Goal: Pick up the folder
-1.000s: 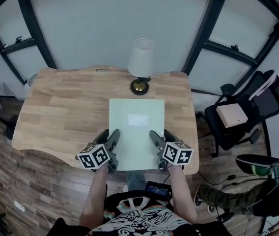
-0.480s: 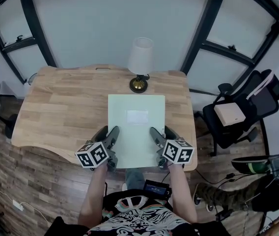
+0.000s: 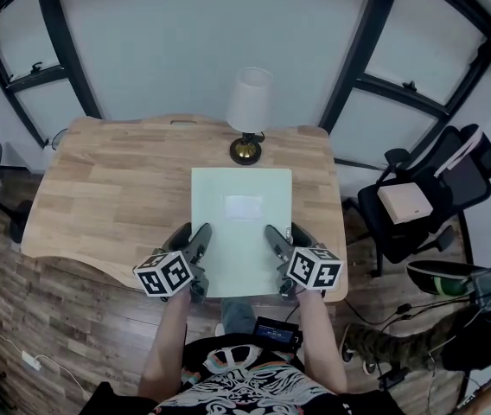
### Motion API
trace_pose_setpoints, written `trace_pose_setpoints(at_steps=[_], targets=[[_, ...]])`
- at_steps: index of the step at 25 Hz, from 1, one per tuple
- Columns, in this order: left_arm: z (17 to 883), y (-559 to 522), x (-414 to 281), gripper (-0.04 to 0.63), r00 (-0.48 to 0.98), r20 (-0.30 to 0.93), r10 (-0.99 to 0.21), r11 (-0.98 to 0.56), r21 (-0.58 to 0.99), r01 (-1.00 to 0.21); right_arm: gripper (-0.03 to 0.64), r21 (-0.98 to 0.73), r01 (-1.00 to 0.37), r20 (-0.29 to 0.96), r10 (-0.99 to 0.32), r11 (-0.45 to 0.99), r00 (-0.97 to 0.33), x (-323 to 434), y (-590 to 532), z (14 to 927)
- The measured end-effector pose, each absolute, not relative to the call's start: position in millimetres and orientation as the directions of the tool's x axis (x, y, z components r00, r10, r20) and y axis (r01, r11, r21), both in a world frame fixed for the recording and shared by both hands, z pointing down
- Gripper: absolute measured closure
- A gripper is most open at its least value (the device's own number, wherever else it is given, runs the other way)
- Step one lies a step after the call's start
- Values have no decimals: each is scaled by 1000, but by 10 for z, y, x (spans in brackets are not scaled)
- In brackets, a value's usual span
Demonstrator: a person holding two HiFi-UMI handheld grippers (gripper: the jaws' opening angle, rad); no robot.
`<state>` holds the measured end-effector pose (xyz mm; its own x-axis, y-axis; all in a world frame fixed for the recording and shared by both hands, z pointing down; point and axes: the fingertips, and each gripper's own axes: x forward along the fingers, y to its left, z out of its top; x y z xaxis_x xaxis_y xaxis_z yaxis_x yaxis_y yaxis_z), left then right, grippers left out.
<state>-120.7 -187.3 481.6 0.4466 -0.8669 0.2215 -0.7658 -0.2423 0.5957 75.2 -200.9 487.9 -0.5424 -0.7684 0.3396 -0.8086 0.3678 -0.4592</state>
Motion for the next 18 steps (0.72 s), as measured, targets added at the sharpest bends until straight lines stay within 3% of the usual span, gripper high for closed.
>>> trace_pose_setpoints(at_steps=[18], targets=[[4837, -1863, -1173, 367, 447, 236, -863, -241, 585, -774, 328, -476, -804, 361, -756, 355, -547, 794, -1976, 4939]])
